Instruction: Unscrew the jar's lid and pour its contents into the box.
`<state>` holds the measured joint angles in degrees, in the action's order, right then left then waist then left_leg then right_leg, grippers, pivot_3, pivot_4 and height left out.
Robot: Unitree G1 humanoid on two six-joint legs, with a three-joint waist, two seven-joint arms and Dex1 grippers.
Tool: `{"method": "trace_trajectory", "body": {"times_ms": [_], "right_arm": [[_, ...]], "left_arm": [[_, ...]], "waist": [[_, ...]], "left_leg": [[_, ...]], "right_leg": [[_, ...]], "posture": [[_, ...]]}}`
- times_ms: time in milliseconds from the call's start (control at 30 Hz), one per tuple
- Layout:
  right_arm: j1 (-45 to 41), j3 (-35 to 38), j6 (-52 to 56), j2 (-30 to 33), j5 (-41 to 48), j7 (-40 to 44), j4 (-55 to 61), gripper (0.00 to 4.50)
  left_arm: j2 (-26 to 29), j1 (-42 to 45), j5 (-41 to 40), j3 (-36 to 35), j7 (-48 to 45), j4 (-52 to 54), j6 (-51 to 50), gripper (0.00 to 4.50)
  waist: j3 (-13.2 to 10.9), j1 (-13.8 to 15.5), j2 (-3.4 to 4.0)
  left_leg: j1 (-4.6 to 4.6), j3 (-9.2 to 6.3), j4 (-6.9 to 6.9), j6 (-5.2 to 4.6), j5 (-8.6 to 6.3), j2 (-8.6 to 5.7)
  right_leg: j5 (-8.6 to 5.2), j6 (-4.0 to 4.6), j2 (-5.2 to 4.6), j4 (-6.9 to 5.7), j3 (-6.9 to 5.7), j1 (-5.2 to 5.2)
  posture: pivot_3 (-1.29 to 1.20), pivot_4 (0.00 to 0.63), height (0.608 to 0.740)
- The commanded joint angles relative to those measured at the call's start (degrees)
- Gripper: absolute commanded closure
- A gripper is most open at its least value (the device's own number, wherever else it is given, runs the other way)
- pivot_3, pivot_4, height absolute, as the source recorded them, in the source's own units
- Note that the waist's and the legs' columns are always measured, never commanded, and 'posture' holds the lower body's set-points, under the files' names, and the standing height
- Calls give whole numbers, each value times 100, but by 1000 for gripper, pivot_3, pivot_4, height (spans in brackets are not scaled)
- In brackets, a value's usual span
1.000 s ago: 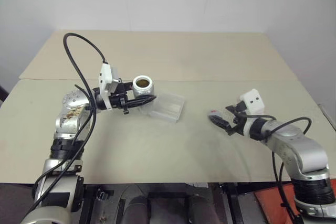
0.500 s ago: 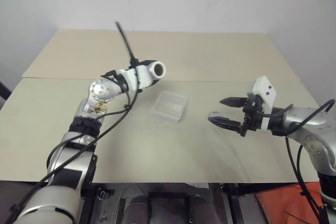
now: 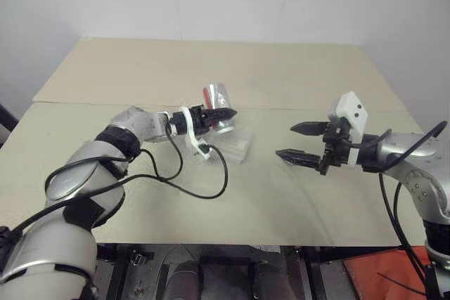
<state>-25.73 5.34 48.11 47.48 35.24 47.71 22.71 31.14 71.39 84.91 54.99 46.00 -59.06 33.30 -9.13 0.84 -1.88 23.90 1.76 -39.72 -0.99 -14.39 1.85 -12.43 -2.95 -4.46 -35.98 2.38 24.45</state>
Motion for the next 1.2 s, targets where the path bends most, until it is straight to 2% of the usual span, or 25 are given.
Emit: {"method": "trace_trajectory", "body": {"times_ms": [33,433,567,667,767,833,900,1000,1100,1200], "right_arm": [[-97,342,61,-60,232,-182,254,48],[86,426,109,-53,468,-355,487,48],[70,382,81,-17,458,-294,455,48],[85,358,83,5,447,-254,451,48],[106,335,80,32,430,-219,441,48],[110,324,82,44,428,-202,432,48],[113,307,83,49,422,-187,415,48],[118,291,81,61,423,-149,395,48],[116,303,63,61,431,-108,351,48],[98,318,65,30,454,-118,309,48]], "left_arm": [[-148,292,211,223,366,-218,-542,2418],[-219,311,-1,356,544,-489,-695,2418],[-149,238,-678,-37,152,-563,-215,2418],[-121,98,-2009,-932,-834,-740,537,2418],[-194,-267,-4074,-2334,-2544,-766,1111,2418],[-320,-624,-5383,-3228,-3667,-512,919,2418],[-508,-1070,-6625,-3999,-4750,5,329,2418],[-774,-1746,-8031,-4867,-5777,1042,-862,2418],[-1111,-2321,-9021,-5569,-5950,2059,-2016,2418],[-1360,-2719,-9453,-5947,-5854,2744,-2802,2418]], "waist": [[0,3,0],[0,-2,-1],[0,-2,-1],[0,-6,0],[0,-19,1],[1,-31,2],[2,-31,3],[2,-41,3],[2,-42,3],[2,-29,3]], "left_leg": [[0,0,0,0,0,-1],[0,0,-2,0,0,0],[1,0,-1,0,0,0],[1,0,-2,0,0,1],[-1,2,-2,0,0,2],[-3,4,-2,1,0,4],[-5,4,-6,1,1,5],[-8,2,-8,1,0,5],[-7,-2,-10,0,0,5],[-8,-6,-12,0,1,4]], "right_leg": [[0,0,0,1,0,-1],[0,0,-1,-1,0,0],[0,0,-1,-4,0,0],[0,1,-1,-3,0,0],[1,2,-4,-4,0,0],[1,2,-4,-9,1,-1],[2,3,-3,-11,0,-2],[2,3,-2,-14,0,-10],[3,2,-2,-18,0,-10],[3,1,-2,-18,-1,-13]], "posture": [[0,150,740],[0,150,740],[0,150,740],[0,150,740],[0,150,740],[0,150,740],[0,150,740],[0,150,740],[0,150,740],[0,150,740]]}}
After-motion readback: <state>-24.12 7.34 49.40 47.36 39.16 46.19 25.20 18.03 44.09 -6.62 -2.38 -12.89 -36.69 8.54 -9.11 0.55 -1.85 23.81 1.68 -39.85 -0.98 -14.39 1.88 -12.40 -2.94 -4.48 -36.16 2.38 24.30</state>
